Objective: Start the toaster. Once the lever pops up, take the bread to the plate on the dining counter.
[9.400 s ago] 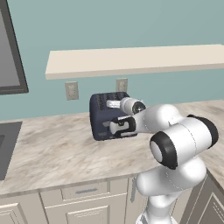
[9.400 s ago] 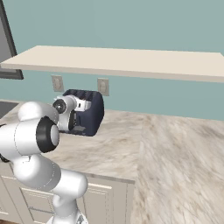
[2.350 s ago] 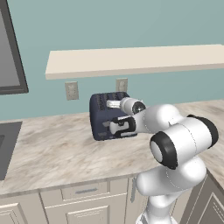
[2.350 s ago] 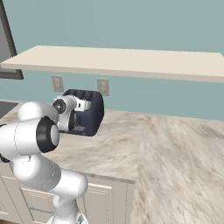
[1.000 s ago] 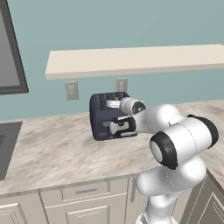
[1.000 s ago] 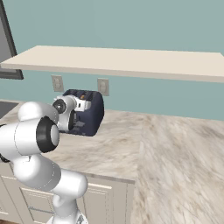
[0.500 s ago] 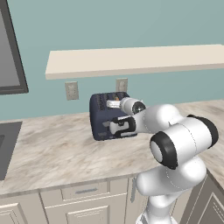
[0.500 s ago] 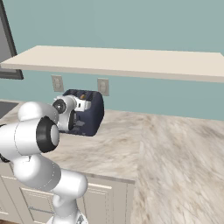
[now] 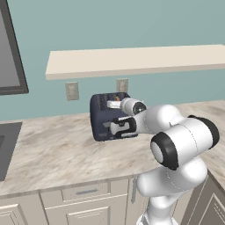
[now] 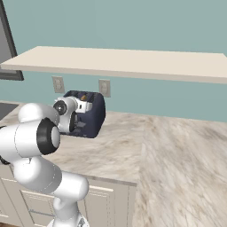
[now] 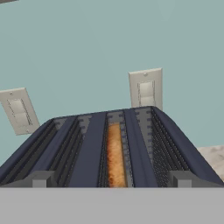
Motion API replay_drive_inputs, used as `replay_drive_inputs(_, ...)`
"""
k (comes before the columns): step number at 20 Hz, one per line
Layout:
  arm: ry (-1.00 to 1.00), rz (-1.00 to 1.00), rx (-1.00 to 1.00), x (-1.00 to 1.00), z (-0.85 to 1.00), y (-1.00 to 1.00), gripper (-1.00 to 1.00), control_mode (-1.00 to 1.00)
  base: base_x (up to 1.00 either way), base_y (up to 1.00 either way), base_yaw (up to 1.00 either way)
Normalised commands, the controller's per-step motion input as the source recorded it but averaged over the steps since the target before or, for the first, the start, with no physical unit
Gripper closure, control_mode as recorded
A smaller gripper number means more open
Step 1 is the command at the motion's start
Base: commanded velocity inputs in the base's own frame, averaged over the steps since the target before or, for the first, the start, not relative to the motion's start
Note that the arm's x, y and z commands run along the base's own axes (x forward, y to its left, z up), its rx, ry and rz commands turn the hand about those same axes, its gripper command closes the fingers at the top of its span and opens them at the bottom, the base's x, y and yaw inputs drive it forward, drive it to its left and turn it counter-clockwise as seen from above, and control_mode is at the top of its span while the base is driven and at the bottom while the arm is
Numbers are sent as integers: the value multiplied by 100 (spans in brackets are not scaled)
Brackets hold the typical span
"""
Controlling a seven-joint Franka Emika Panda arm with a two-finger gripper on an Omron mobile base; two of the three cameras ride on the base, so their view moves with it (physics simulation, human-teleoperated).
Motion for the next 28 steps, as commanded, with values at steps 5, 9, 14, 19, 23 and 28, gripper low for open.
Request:
replay_drive_inputs(5,0,0,0,0,0,0,-100,-100,0,0,0)
replay_drive_inputs(9,0,0,0,0,0,0,-100,-100,0,0,0)
replay_drive_inputs(14,0,0,0,0,0,0,-100,-100,0,0,0)
replay_drive_inputs(19,0,0,0,0,0,0,-100,-100,0,0,0)
replay_drive_inputs(23,0,0,0,0,0,0,-100,-100,0,0,0)
replay_drive_inputs(28,0,0,0,0,0,0,-100,-100,0,0,0)
